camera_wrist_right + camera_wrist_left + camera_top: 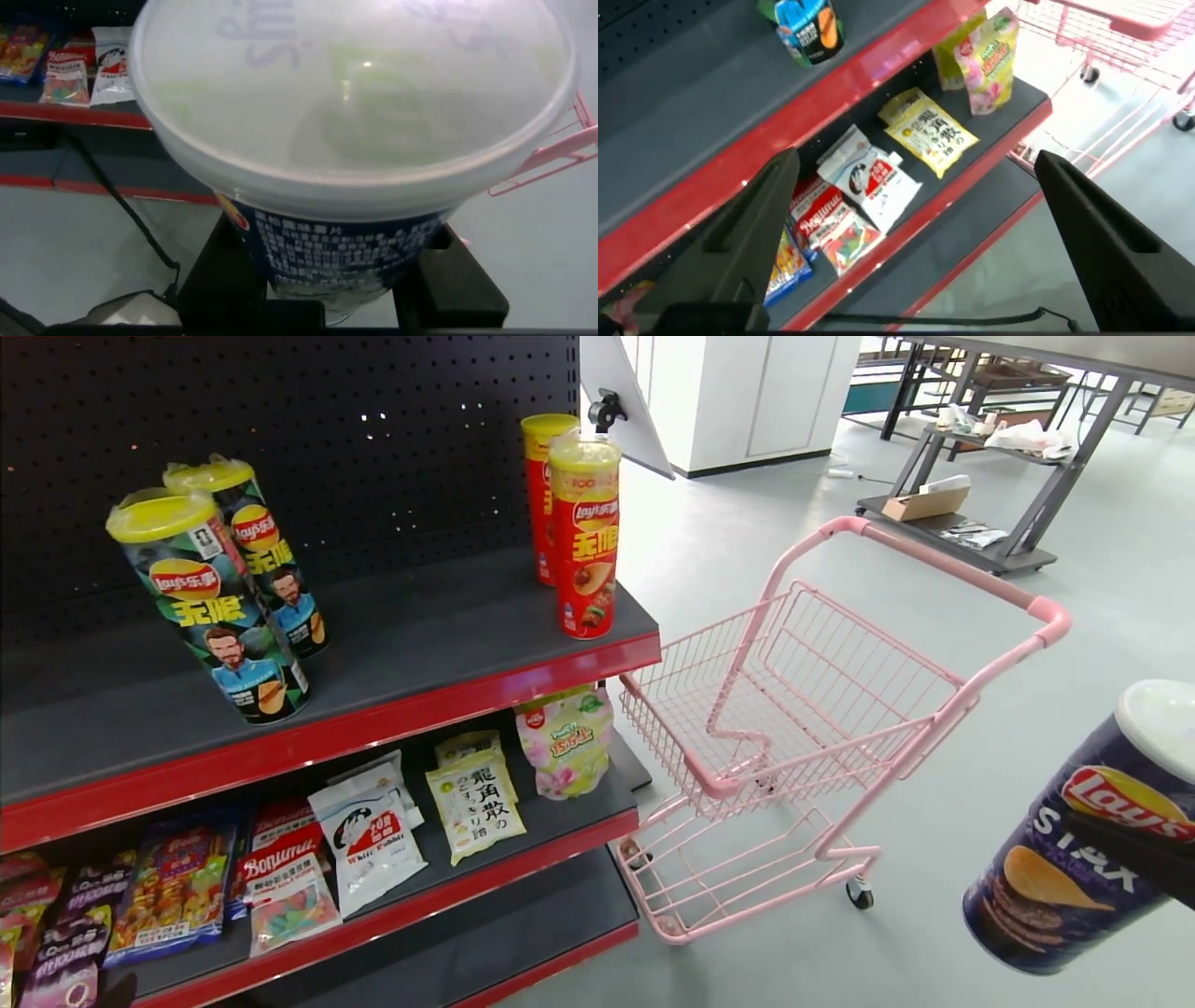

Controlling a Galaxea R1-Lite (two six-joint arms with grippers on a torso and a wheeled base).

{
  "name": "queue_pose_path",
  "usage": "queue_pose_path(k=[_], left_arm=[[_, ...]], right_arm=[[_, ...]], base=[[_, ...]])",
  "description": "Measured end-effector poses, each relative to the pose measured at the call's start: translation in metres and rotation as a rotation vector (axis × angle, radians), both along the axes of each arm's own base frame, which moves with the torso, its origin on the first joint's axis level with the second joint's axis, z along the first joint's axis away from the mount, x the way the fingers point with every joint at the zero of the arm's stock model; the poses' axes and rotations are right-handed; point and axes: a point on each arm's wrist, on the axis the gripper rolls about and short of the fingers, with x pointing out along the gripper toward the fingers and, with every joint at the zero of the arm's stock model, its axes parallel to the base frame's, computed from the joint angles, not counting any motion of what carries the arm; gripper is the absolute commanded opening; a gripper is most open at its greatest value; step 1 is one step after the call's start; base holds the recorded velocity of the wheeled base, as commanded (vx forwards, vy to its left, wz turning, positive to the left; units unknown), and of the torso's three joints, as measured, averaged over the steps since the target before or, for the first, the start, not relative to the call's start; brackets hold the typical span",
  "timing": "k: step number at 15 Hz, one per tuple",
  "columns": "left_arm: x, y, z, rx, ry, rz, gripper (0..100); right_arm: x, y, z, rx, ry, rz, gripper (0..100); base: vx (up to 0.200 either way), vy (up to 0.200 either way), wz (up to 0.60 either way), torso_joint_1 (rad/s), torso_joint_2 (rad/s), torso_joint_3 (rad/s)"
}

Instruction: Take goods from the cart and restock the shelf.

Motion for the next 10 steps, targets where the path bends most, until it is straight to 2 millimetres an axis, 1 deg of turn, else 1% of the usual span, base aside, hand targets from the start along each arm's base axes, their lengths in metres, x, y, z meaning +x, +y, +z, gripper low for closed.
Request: queue_pose_path(k=[8,10], left_arm=[[-0.0008,0.0000,0.0007,0.000,-0.008,0.001,100],[-0.0009,-0.0001,0.0012,0.000,-0.010,-0.001,100]], right_arm=[[0.0007,0.0001,-0.0008,0.000,0.005,-0.001,0],[0.0008,0.0001,-0.0008,0.000,0.005,-0.001,0]], base=[[0.000,0.000,0.60,0.007,0.00,0.002],[0.000,0.000,0.00,0.000,0.00,0.000]])
